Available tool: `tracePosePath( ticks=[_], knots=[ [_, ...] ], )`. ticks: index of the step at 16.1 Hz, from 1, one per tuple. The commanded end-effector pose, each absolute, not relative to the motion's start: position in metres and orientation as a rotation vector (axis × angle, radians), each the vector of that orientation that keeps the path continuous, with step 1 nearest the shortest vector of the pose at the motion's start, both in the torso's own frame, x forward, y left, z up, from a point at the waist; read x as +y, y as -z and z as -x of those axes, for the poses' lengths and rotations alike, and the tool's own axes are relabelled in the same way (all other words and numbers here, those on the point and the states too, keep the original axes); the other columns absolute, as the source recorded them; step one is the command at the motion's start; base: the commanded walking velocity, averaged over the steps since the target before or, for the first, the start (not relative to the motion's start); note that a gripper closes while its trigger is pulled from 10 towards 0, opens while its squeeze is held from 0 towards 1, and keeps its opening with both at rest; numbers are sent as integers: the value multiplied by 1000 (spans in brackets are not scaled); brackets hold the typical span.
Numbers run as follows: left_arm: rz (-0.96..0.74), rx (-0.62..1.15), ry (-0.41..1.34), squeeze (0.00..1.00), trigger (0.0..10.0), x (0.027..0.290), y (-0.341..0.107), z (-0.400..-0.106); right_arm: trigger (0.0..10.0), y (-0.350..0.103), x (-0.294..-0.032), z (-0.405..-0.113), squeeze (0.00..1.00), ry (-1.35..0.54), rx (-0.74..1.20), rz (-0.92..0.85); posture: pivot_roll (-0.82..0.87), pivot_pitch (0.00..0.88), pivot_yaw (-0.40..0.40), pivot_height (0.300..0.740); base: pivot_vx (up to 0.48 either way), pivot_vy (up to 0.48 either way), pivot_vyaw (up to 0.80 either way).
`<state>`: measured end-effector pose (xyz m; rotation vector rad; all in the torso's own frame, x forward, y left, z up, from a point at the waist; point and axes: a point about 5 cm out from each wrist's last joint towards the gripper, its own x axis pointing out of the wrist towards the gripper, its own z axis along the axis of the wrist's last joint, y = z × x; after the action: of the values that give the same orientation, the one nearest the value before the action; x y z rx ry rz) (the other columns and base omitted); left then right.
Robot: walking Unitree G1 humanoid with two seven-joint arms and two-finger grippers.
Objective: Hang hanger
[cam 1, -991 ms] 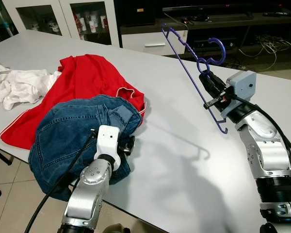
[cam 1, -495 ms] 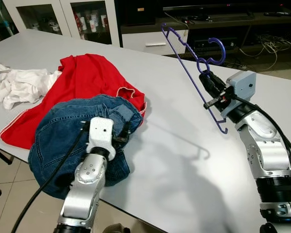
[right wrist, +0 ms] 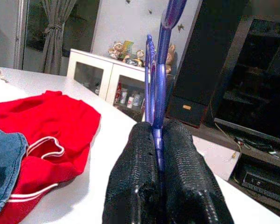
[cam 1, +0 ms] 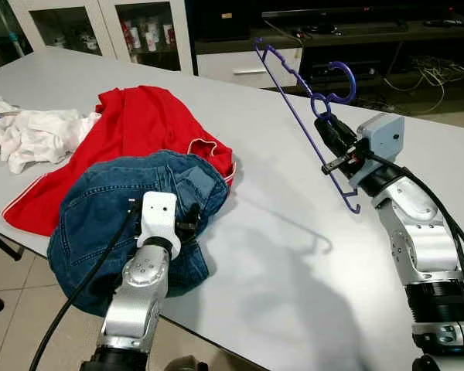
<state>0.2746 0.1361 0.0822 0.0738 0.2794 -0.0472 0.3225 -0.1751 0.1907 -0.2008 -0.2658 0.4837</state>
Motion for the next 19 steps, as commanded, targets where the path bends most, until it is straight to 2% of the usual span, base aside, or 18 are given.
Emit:
tracePosePath(
  ticks=[1,2,3,4,5,6,7,8,14,19],
  knots=[
    [-58,363,47,0,10000,137,-69,-271,10000,-195,-173,-322,0,-485,-288,205,-34,0,45,740,0,0,0],
    [-57,368,46,0,10000,138,-68,-271,10000,-195,-173,-322,0,-485,-289,204,-34,0,45,740,0,0,0],
    [-29,396,25,0,9176,141,-65,-271,10000,-195,-174,-322,0,-482,-288,204,-34,0,45,740,0,0,0],
    [-22,404,17,0,8980,142,-65,-271,10000,-195,-174,-322,0,-480,-288,204,-34,0,45,740,0,0,0],
    [-19,409,13,0,7176,143,-65,-272,10000,-195,-174,-322,0,-480,-289,203,-32,0,45,740,0,0,0],
    [-19,415,16,0,3608,142,-65,-272,10000,-195,-173,-322,0,-480,-289,202,-31,0,45,740,0,0,0],
    [-30,420,32,0,2039,141,-65,-272,10000,-195,-172,-322,0,-482,-291,200,-30,0,46,740,0,0,0],
    [-39,425,53,0,0,140,-64,-272,10000,-195,-172,-322,0,-482,-292,198,-30,0,47,740,0,0,0],
    [-40,432,98,0,0,136,-63,-270,10000,-196,-174,-322,0,-476,-293,203,-36,0,48,740,0,0,0],
    [-44,363,181,0,0,131,-71,-271,10000,-196,-177,-321,0,-467,-291,207,-42,0,48,740,0,0,0]
  ],
)
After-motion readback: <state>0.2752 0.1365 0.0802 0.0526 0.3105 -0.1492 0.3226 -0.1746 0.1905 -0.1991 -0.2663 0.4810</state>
